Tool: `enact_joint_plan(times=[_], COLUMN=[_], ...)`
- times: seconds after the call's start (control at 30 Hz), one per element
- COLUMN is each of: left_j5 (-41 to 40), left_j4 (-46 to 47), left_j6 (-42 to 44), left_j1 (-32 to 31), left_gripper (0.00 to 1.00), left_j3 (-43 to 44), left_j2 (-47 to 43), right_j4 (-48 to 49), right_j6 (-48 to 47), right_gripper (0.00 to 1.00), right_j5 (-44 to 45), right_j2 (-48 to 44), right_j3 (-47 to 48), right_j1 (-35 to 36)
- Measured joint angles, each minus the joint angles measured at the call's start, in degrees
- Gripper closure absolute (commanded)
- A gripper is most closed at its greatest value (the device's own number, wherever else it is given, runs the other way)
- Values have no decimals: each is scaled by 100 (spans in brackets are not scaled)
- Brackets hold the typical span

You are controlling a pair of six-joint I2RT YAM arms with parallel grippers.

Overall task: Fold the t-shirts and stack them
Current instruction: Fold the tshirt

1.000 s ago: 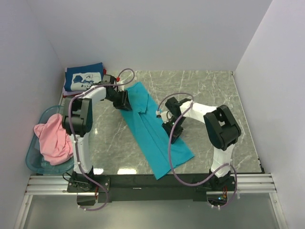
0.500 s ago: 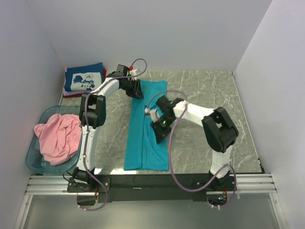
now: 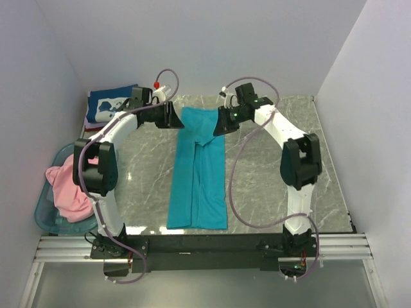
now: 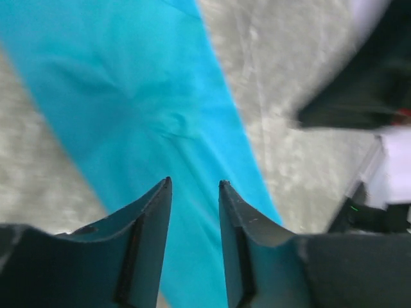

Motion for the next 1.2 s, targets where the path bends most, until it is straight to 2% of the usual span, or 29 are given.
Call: enact_joint_plan(times=[0.17, 0.4, 0.53, 0.67, 0.97, 1.03, 1.1, 1.17, 1.2], left_j5=[431, 570, 564, 579, 723, 713, 699, 693, 675], left_j4=[415, 697, 957, 1152, 1399, 1421, 1390, 1355, 1349], left_j6=[-374, -804, -1043, -1331, -1836, -1858, -1867, -1827, -1792], left_j1=[-72, -72, -70, -70, -50, -33, -15, 15, 28], left_gripper=[65, 71, 71, 71, 71, 68, 59, 52, 45], left_j3=[-820, -1408, -1414, -1311, -514, -291, -98, 48, 83], left_j2=[-74, 520, 802, 1163, 1786, 1915, 2002, 2026, 2002], right_j4=[457, 852, 896, 662, 398, 372, 361, 365, 385], right_j6=[1036, 1808, 2000, 2192, 2291, 2277, 2208, 2090, 2006], right_gripper=[81, 86, 93, 93, 93, 89, 84, 68, 62], right_j5=[-162, 4, 317, 487, 1084, 1143, 1215, 1266, 1266], right_j2=[929, 1419, 1895, 2267, 2909, 3008, 3101, 3154, 3145], right_j3=[-44, -149, 210, 868, 2166, 2380, 2605, 2787, 2822], right_j1=[0, -2, -13, -70, -295, -358, -396, -413, -426])
